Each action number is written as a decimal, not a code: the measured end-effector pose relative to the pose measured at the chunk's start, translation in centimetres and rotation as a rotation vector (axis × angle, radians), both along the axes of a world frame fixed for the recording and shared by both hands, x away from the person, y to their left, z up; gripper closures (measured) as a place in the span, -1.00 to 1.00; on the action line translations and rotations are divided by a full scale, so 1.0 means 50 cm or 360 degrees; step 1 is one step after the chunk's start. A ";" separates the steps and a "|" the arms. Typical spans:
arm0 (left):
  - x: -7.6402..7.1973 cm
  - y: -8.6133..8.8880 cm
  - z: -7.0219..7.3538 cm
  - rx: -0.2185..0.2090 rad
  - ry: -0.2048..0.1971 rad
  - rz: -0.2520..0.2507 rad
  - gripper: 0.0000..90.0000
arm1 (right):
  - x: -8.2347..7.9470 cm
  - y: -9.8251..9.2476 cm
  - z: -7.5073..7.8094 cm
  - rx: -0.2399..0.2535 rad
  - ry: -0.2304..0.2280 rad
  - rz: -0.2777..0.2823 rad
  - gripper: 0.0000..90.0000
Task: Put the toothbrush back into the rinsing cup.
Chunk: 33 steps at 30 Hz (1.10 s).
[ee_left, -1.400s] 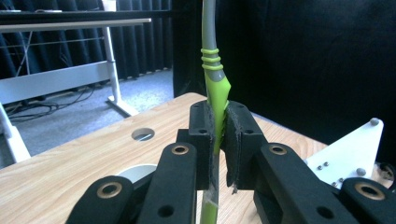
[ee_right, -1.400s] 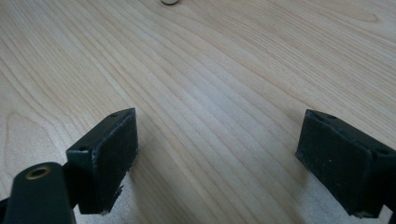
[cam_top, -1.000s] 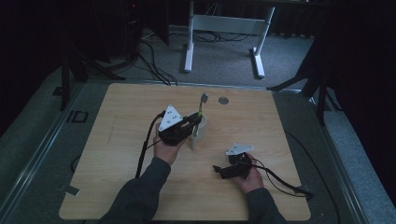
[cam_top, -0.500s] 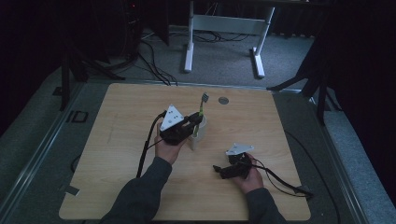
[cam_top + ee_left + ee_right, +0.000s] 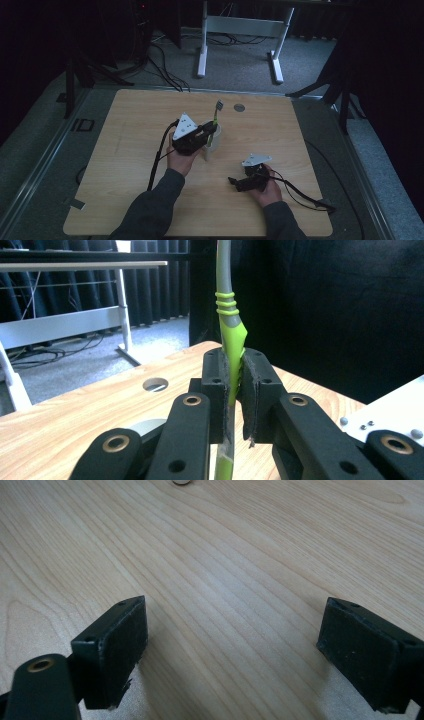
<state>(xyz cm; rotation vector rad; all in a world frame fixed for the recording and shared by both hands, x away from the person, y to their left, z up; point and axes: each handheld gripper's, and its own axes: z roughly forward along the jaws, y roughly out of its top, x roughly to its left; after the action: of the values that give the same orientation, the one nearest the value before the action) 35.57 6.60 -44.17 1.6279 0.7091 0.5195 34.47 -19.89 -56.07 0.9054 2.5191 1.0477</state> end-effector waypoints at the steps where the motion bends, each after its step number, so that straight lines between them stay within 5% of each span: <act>1: 0.001 0.001 -0.001 0.0004 0.0002 0.0000 0.82 | 0.000 0.000 0.000 0.0000 0.0000 0.0000 -0.73; 33: 0.012 0.007 -0.034 0.0017 0.0051 0.0034 0.81 | 0.000 0.000 0.000 0.0000 -0.0001 0.0000 -0.73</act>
<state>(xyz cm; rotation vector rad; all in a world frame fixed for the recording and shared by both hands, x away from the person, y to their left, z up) 36.17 6.94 -45.90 1.6436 0.7490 0.5143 34.47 -19.89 -56.08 0.9047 2.5188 1.0477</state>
